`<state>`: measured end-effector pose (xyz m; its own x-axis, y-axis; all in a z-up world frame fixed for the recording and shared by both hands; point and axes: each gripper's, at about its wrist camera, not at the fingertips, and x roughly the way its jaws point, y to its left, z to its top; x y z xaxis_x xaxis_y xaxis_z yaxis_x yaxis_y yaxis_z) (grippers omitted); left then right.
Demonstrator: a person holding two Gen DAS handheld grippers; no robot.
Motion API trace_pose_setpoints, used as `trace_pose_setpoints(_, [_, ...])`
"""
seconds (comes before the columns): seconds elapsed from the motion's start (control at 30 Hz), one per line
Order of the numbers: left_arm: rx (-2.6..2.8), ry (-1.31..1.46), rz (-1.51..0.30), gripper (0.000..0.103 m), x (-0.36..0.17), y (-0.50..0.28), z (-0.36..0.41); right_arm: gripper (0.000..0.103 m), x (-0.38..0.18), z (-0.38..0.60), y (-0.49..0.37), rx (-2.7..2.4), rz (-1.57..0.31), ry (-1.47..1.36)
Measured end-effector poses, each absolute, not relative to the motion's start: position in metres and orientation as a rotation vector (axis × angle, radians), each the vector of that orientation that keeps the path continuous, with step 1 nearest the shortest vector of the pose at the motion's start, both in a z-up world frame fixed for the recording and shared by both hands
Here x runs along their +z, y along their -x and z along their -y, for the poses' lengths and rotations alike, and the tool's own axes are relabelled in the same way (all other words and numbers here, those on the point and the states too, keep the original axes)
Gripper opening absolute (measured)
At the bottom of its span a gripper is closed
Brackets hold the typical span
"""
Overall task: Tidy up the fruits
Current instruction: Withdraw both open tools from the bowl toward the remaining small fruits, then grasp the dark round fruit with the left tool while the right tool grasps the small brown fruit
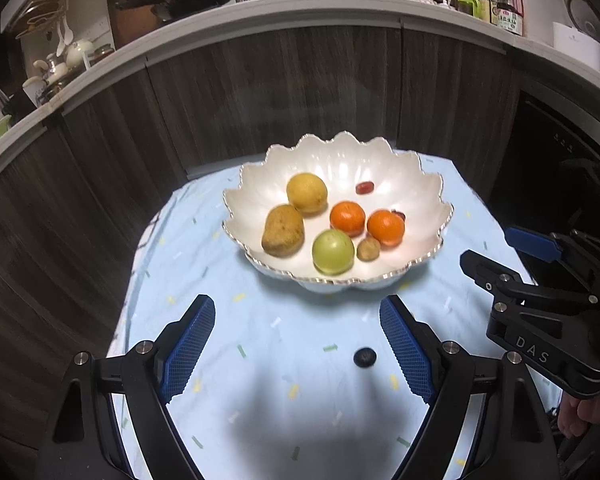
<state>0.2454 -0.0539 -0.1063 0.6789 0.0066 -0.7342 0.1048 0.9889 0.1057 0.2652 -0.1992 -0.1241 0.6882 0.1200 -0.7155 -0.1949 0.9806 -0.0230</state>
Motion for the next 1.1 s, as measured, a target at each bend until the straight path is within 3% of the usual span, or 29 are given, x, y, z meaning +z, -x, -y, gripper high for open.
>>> trace_pose_setpoints(1.1, [-0.171,-0.168,-0.923,0.079,-0.185,-0.234,0.074,0.056,-0.186,0.183,-0.267,0.437,-0.839,0.286])
